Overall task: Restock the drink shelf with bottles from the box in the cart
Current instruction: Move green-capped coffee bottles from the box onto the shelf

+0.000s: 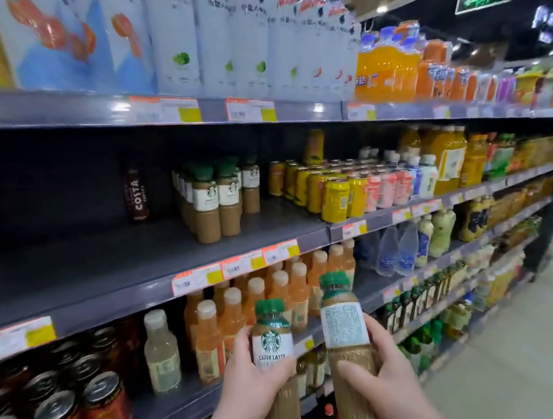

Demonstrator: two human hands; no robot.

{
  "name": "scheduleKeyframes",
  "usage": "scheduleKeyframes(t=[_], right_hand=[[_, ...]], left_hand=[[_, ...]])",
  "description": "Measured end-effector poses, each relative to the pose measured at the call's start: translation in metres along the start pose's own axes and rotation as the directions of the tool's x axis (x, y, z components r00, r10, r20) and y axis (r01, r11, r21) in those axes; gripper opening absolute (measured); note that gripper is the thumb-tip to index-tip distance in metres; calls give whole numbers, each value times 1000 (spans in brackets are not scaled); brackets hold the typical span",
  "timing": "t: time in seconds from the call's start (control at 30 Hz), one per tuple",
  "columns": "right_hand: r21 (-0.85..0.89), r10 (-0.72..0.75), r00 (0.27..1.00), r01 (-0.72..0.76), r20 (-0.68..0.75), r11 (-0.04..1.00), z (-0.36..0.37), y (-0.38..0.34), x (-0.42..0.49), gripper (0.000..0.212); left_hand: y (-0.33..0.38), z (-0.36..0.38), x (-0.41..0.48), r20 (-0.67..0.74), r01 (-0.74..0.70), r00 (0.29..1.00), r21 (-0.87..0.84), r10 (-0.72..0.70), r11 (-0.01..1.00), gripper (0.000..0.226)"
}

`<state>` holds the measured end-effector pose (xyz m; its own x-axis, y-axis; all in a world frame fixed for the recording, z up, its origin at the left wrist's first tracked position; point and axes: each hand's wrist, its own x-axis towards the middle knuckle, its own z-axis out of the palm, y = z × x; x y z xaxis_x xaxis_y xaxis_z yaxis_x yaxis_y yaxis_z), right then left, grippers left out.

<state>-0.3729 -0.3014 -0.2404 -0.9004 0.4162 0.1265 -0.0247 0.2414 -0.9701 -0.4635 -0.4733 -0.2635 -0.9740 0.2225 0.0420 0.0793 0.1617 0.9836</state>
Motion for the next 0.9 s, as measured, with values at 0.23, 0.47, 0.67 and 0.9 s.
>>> scheduleKeyframes(t=[0.23,0.47,0.67,0.9], right_hand=[[34,-70,980,65,187,997,-26,5,78,60],[106,-105,946,75,307,992,-11,17,127,61],[102,-164,934,139,318,985,14,9,163,67],[89,-231,941,215,247,972,36,-6,211,68]], left_hand=[[23,28,29,-229,-16,973,-15,12,1000,67],[49,8,65,-448,-95,889,19,94,995,61],[85,-29,131,-513,-265,814,90,272,960,60],[89,-54,203,-502,-348,781,142,370,927,68]])
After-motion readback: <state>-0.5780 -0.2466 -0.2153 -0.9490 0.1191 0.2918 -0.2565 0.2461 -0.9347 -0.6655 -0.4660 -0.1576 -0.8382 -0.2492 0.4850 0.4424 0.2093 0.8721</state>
